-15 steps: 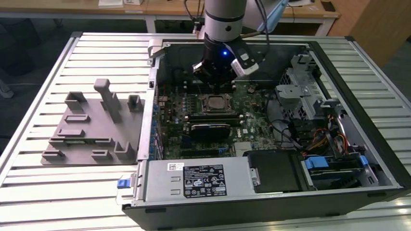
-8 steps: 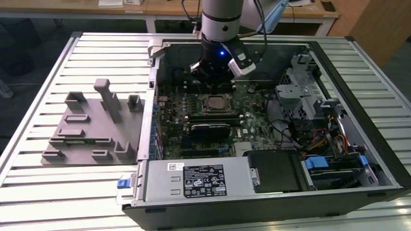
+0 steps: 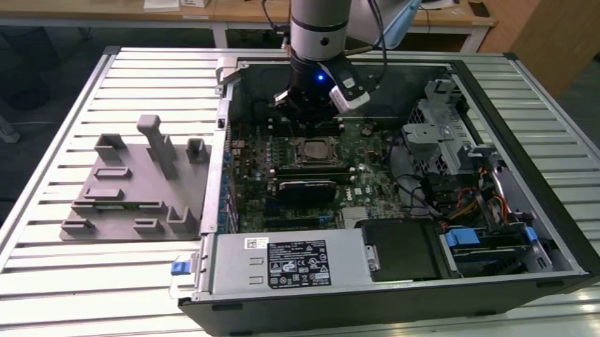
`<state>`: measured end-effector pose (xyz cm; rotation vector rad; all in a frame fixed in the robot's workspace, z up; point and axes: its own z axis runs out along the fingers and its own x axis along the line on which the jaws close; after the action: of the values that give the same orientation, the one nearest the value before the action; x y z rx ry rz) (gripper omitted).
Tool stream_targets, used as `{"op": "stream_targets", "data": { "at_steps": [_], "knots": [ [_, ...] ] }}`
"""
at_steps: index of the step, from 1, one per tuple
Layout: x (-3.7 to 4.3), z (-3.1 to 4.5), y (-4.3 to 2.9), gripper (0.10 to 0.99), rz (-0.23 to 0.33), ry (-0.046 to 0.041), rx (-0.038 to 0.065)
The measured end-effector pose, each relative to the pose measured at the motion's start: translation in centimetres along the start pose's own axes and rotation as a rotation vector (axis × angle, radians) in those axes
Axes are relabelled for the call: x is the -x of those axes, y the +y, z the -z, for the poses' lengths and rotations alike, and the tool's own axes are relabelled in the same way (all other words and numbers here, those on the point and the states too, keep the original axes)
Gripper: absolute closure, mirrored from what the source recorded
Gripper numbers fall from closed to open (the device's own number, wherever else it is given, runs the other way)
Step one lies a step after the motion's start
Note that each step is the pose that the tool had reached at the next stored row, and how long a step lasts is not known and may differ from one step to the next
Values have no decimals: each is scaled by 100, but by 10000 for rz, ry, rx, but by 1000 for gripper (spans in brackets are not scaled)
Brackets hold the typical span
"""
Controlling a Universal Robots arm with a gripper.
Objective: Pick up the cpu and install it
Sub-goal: 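Install the first cpu locking lever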
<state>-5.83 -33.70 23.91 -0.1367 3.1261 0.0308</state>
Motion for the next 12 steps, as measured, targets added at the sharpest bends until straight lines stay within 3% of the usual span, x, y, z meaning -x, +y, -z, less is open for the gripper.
{"op": "stream_targets", "data": {
  "at_steps": [12],
  "knots": [
    [-70,1,6,980,0,0,0]
  ]
}}
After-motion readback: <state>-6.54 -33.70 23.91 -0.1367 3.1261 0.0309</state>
